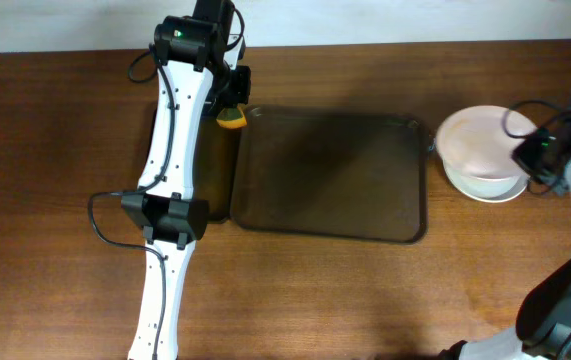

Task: Clean dirty plates on tray and stack at the side
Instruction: 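Carry sponge back to small black tray with left gripper, lift plate with right, then lower plate onto the right-side plate stack and release sponge in small tray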

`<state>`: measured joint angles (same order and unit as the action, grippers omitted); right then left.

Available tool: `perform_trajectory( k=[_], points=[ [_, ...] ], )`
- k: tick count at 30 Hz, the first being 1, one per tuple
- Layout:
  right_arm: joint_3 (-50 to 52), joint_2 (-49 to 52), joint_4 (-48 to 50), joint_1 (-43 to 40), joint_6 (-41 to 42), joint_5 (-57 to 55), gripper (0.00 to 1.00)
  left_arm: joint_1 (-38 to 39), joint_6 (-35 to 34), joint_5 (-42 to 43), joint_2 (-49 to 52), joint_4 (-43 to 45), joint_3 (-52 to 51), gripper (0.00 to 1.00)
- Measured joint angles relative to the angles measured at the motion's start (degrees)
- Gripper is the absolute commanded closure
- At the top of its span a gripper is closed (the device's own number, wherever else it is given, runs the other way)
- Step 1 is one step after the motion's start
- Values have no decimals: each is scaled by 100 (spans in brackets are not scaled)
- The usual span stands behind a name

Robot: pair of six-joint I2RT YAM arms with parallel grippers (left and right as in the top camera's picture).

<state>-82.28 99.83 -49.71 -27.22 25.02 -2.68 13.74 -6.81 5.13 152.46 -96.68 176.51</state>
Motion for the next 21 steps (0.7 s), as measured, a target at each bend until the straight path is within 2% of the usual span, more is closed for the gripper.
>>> perform_trajectory(
  k=[4, 5, 6, 7, 11, 15, 18, 21],
  points=[
    [0, 586, 273, -350, -92, 35, 93, 0, 0, 2, 0, 2, 0, 100],
    [0, 717, 317, -337, -125, 57, 81, 0, 0, 0, 0, 2, 0, 100],
    [0, 846, 341, -310, -146, 70, 43, 0, 0, 0, 0, 2, 0, 100],
    [0, 990, 350, -278, -184, 94, 36, 0, 0, 0, 0, 2, 0, 100],
    [-46, 1080, 269, -192, -275, 345, 34, -4, 0, 2, 0, 2, 0, 100],
    [-627, 911, -273, -17, -610, 977, 32, -146, -2, 92, 0, 0, 0, 100],
    [-933, 297, -457, 699, -872, 1276, 29, -479, -26, 188, 0, 17, -122, 100],
    [-960, 175, -564, 1403, -929, 1309, 23, -761, -28, 199, 0, 13, -1049, 100]
  ],
)
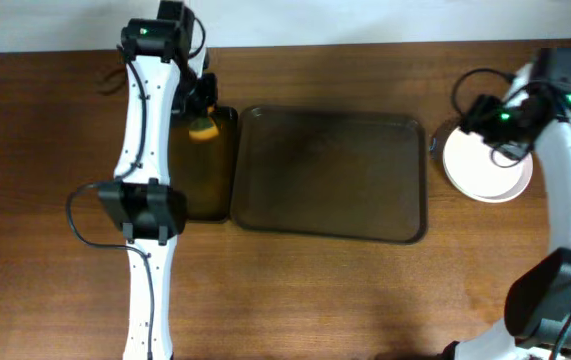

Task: Clean dirty plates on tray and stack at the side
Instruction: 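Lower plate onto the right-side plate stack and release sponge in small tray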

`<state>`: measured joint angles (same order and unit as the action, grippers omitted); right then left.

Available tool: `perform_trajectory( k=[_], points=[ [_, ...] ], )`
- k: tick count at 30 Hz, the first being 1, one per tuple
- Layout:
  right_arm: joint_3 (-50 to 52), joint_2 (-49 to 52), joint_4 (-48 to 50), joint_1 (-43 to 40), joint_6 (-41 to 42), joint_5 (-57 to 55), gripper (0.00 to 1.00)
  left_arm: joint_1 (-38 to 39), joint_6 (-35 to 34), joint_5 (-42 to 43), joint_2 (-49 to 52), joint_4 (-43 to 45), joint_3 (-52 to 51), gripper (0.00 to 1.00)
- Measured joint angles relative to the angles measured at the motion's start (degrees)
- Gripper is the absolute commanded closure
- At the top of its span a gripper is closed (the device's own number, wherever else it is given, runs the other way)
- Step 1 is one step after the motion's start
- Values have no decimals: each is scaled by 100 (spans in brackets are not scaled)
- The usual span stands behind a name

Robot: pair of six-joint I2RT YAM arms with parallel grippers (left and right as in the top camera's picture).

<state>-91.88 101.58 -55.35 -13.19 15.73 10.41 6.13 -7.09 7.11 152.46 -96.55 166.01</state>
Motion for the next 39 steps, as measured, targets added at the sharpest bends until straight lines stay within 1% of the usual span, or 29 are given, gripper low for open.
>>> perform_trajectory(
  k=[3, 5, 6, 7, 8, 11, 17, 18, 19, 20, 21, 24, 26, 28, 30, 32, 33, 34, 39],
  points=[
    [0, 2, 2, 492, -66, -208, 17, -83, 0, -2, 0, -4, -868, 100],
    [0, 2, 4, 688, -76, -358, 16, -85, 0, -28, 2, -15, -1207, 100],
    [0, 2, 4, 752, -81, -415, 16, -85, 0, -98, 2, -13, -1261, 88],
    [0, 2, 7, 796, -76, -479, 16, -79, 0, -221, 2, -11, -1272, 71],
    [0, 2, 7, 796, -81, -479, 16, -79, 0, -258, 2, -11, -1272, 61],
    [0, 2, 4, 793, -76, -549, 15, -81, 31, -483, 2, -11, -1272, 47],
    [0, 2, -17, 793, -81, -566, 15, -81, 48, -546, 0, -11, -1259, 39],
    [0, 2, -55, 793, -79, -566, 16, -81, 48, -546, -22, -11, -1250, 37],
    [0, 2, -116, 793, -76, -564, 22, -81, 48, -549, -90, -9, -1241, 35],
    [0, 2, -208, 793, -66, -511, 24, -81, 48, -549, -260, -11, -1241, 24],
    [0, 2, -275, 793, -83, -463, 25, -81, 48, -551, -647, -7, -1241, 0],
    [0, -48, -566, 793, -92, -385, 26, -81, 48, -562, -1987, 0, -1187, 0],
    [2, -249, -684, 793, -96, -363, 25, -81, 50, -564, -2828, 2, -1054, 0],
    [7, -721, -754, 793, -170, -365, 20, -81, 50, -564, -3335, -2, -975, 0],
    [4, -1412, -850, 793, -310, -365, 20, -81, 50, -564, -3460, -9, -968, 0],
    [2, -1867, -1062, 793, -389, -365, 20, -81, 50, -564, -3381, -11, -981, 0],
    [2, -2033, -1099, 793, -400, -365, 18, -81, 50, -564, -3340, -11, -997, 0],
    [2, -2247, -1113, 793, -415, -365, 2, -81, 50, -564, -3320, -11, -1010, 0],
    [2, -3213, -1099, 793, -437, -365, 2, -81, 50, -564, -3309, -11, -1012, 0]
  ],
)
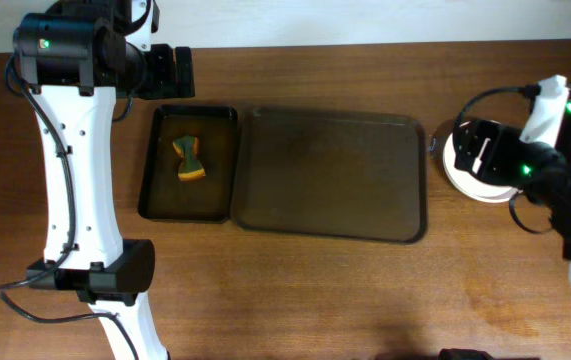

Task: Clean dirty plates on tray and stack at the side
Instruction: 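Lower plate onto the right-side plate stack and release sponge in small tray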

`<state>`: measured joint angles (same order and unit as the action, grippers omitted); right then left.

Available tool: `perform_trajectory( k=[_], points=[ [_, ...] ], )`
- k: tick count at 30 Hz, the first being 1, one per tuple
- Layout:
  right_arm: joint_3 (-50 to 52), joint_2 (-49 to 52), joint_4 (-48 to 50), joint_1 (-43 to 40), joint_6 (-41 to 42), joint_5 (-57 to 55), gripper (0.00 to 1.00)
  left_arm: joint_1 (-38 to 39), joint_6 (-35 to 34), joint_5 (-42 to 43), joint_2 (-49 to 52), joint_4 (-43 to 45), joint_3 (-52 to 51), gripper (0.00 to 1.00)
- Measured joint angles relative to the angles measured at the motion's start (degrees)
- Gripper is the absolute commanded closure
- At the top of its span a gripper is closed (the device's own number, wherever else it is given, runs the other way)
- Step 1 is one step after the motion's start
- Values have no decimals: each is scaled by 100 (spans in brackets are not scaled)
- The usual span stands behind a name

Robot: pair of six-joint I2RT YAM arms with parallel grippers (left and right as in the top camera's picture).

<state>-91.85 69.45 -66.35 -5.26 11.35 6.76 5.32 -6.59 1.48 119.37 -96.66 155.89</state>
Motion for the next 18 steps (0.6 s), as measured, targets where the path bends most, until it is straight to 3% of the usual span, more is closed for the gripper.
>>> perform_trajectory(
  k=[10, 13, 18],
  points=[
    [2, 243, -240, 0, -39, -66, 2, 0, 0, 0, 0, 2, 0, 0],
    [184, 232, 616, 153, -555, -109, 2, 0, -2, 0, 0, 2, 0, 0],
    [2041, -935, 2686, 568, -1204, -114, 2, 0, 2, 0, 2, 0, -2, 0]
  ],
)
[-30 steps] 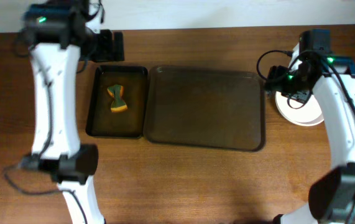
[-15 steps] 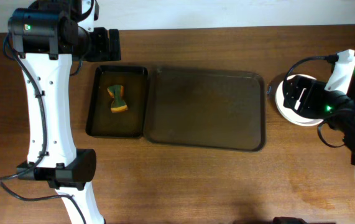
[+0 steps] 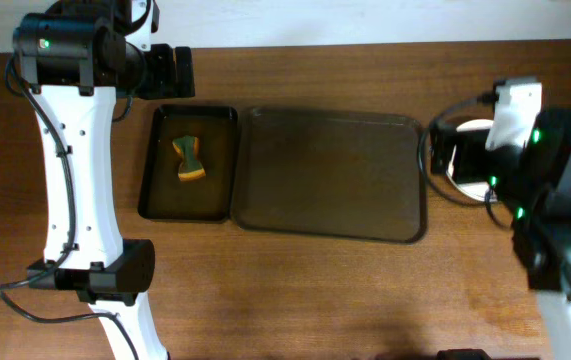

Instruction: Clean dirty plates on tray and stack at the side

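The large brown tray [image 3: 330, 175] in the middle of the table holds nothing. A stack of white plates [image 3: 473, 186] stands just off its right edge, mostly hidden under my right arm. My right gripper [image 3: 447, 152] hangs over the stack's left side, and its jaws cannot be made out. A yellow and green sponge [image 3: 189, 160] lies loose in the small dark tray [image 3: 157, 190] on the left. My left gripper [image 3: 172, 70] is raised behind that tray and holds nothing that I can see.
The small tray butts against the large tray's left edge. My left arm's white links run down the table's left side. Cables loop around the right arm next to the plates.
My right arm has shifted left and closer to the camera, and now covers more of the plate stack. The left arm, the sponge and both trays have not moved.
My left gripper first held the sponge at the large tray's back left corner, then over the small tray. The sponge then lay loose in that tray with the left arm raised. Meanwhile the right arm stayed at the white plates beside the tray and now covers them.
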`<state>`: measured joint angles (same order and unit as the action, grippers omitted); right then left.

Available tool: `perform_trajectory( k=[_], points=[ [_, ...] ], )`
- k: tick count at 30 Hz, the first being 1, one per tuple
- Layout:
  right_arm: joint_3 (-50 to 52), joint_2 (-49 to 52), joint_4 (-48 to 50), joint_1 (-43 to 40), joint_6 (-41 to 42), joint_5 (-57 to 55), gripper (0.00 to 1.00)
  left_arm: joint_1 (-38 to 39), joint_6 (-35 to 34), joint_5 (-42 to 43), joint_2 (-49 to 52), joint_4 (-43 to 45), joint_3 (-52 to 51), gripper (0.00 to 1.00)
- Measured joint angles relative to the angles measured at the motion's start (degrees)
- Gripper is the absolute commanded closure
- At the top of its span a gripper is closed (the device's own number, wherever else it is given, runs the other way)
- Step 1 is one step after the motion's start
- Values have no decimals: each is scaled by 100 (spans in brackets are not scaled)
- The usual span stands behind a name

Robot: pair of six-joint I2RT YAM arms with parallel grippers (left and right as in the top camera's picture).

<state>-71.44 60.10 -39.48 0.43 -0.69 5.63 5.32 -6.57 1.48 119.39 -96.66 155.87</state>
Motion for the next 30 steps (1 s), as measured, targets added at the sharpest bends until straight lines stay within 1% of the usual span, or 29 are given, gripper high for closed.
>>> perform_trajectory(
  k=[2, 4, 6, 8, 10, 12, 15, 18, 23, 30],
  points=[
    [990, -662, 918, 0, -59, 26, 2, 0, -7, 2, 0, -4, -2, 0],
    [2494, -1718, 2330, 0, -105, 144, 2, 0, -4, 0, 2, 4, -9, 0],
    [3624, -2636, 3259, 0, -107, 179, 2, 0, -2, 2, 7, -11, -13, 0],
    [4809, -3768, 3814, 0, -111, 195, 2, 0, -2, 0, 11, 7, -15, 0],
    [5523, -4496, 4120, 0, -111, 186, 2, 0, -2, 0, 9, -9, -15, 0],
    [6127, -5211, 4168, 0, -109, 173, 2, 0, -2, 0, 13, -4, -15, 0],
    [6594, -5700, 4225, 0, -90, 61, 2, 0, -2, 0, 13, -4, -15, 0],
    [6937, -5923, 4393, 0, -70, -107, 2, 0, -2, 0, 13, -2, -15, 0],
    [7079, -5928, 3545, 0, -57, -195, 2, 0, -2, 0, 13, -2, -15, 0],
    [7079, -5930, 3545, 0, -57, -197, 2, 0, -2, 0, 13, 0, -15, 0]
  ],
)
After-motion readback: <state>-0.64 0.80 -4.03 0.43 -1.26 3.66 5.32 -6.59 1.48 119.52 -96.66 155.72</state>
